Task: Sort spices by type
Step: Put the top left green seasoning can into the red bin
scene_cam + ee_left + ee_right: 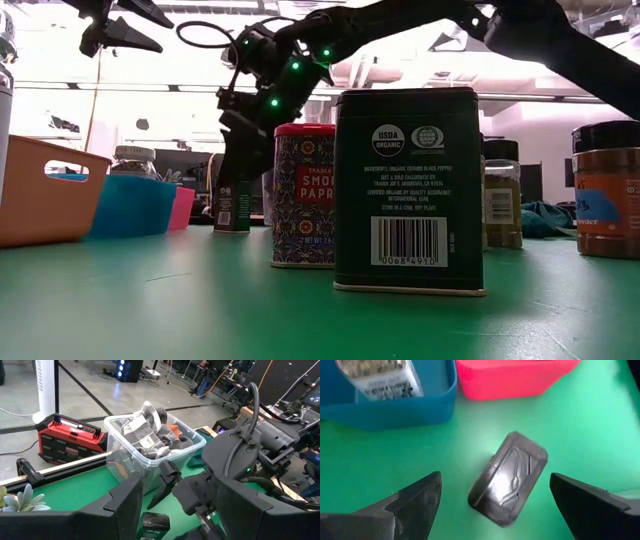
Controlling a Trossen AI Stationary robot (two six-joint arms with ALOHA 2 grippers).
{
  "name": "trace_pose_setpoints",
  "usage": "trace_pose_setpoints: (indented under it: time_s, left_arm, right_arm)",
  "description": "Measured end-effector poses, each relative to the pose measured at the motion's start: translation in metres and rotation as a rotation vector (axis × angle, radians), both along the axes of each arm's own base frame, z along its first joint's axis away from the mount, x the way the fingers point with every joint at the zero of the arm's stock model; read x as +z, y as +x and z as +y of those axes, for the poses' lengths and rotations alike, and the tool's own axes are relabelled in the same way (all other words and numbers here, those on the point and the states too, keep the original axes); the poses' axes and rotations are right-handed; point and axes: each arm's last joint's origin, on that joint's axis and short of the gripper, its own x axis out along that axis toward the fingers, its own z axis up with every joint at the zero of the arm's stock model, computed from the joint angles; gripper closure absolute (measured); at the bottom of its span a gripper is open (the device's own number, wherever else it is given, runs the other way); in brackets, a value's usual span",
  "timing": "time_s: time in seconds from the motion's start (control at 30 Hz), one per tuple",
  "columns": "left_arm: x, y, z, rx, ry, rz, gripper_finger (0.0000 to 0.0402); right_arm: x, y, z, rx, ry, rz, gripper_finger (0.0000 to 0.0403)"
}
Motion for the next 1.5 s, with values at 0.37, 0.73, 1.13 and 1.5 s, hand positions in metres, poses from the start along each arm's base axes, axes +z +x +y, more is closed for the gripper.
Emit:
trace_pose_setpoints:
  time_s: [0.37,0.73,1.13,1.5]
  left_arm:
    - [0.000,0.000,0.000,-0.001,0.003,0.002,0.0182]
    - [0.000,0.000,0.000,-0.001,0.004,0.001,0.0182]
    - [-0.002,0.000,0.000,0.000,-0.002,0.017,0.0182]
    - [-0.008,-0.002,-0.001,-0.027,-0.046,0.059,0.0182]
  right_arm:
    - [0.000,0.003,0.014,0.045,-0.014,0.001,0.0007]
    - [0.001,0.004,0.018,0.105,-0.012,-0.010,0.0007]
    - [-0.011,0.003,0.021,0.144,0.024,-0.004,0.0007]
    - [-0.011,0.008,0.020,0.145,0.012,-0.063,0.0030]
